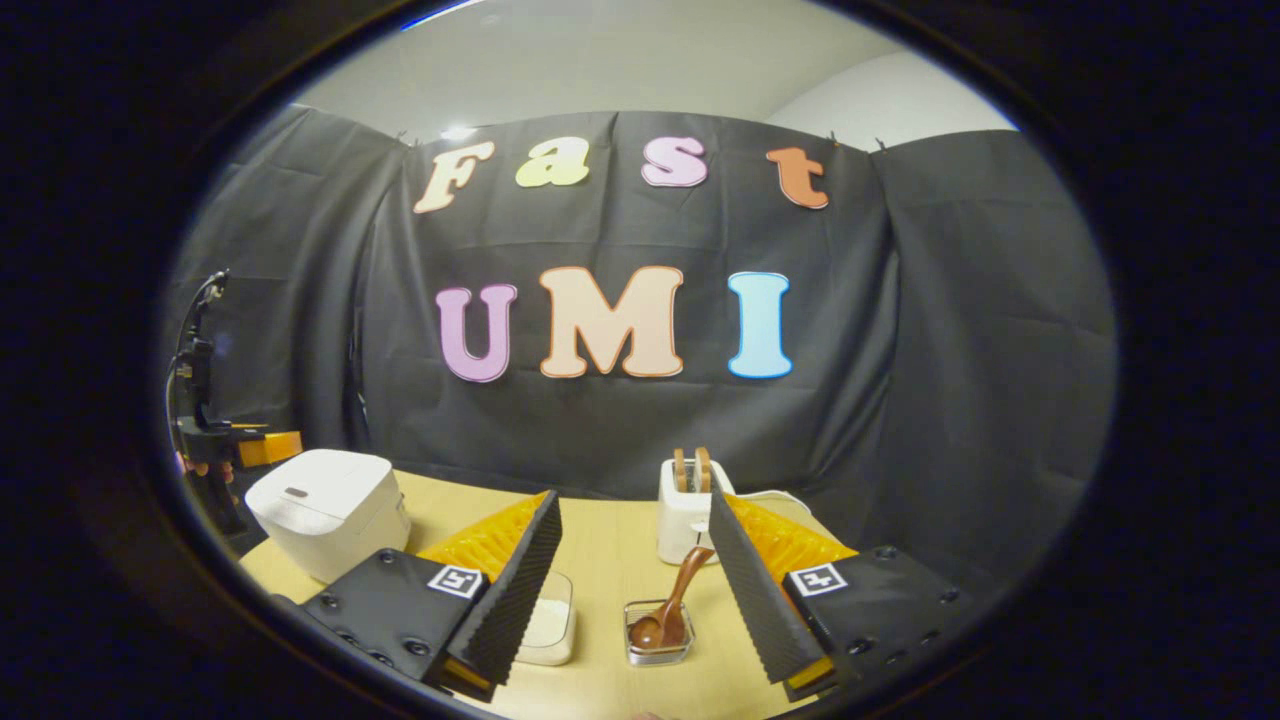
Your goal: Close the left gripper, press the button to open the rice cooker; take a wooden spoon from the chopstick holder with the right hand, scoop a spoonful of rice and pour it into the rice cooker, then put the wooden spoon back into the chopstick holder.
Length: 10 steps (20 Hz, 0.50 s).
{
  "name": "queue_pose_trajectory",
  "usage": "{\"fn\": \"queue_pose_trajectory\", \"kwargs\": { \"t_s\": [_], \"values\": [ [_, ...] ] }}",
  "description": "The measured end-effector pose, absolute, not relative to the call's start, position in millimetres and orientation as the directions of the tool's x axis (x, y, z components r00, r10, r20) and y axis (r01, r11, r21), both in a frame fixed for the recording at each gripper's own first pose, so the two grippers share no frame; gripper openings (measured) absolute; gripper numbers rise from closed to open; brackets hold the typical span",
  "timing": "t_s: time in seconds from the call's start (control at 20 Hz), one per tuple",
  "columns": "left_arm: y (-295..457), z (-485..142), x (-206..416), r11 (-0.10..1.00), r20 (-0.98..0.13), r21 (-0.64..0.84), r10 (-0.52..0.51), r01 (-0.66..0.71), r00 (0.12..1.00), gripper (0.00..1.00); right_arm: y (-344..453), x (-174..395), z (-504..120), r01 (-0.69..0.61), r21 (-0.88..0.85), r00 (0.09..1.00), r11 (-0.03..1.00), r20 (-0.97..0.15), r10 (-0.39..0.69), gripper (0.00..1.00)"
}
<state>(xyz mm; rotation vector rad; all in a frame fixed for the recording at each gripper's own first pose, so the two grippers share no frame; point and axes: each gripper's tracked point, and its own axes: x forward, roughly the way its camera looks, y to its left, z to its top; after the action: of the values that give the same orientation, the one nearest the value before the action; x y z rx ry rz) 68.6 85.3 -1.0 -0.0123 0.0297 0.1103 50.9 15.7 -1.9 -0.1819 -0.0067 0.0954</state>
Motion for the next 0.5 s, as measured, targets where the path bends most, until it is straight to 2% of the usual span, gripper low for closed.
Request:
{"fn": "queue_pose_trajectory", "kwargs": {
  "t_s": [0.25, 0.5],
  "values": [
    [45.0, 0.8, 55.7, 0.999, -0.038, -0.021, 0.033, -0.034, 0.999, 0.93, 12.4, 49.6, -8.5, -0.093, -0.161, 0.996, 0.982, -0.016, 0.092, 0.94],
    [38.3, -4.9, 55.9, 1.000, -0.050, 0.005, -0.006, 0.006, 0.999, 0.93, -1.2, 42.3, -12.5, -0.065, -0.144, 0.998, 0.987, -0.027, 0.062, 0.96]
  ]
}}
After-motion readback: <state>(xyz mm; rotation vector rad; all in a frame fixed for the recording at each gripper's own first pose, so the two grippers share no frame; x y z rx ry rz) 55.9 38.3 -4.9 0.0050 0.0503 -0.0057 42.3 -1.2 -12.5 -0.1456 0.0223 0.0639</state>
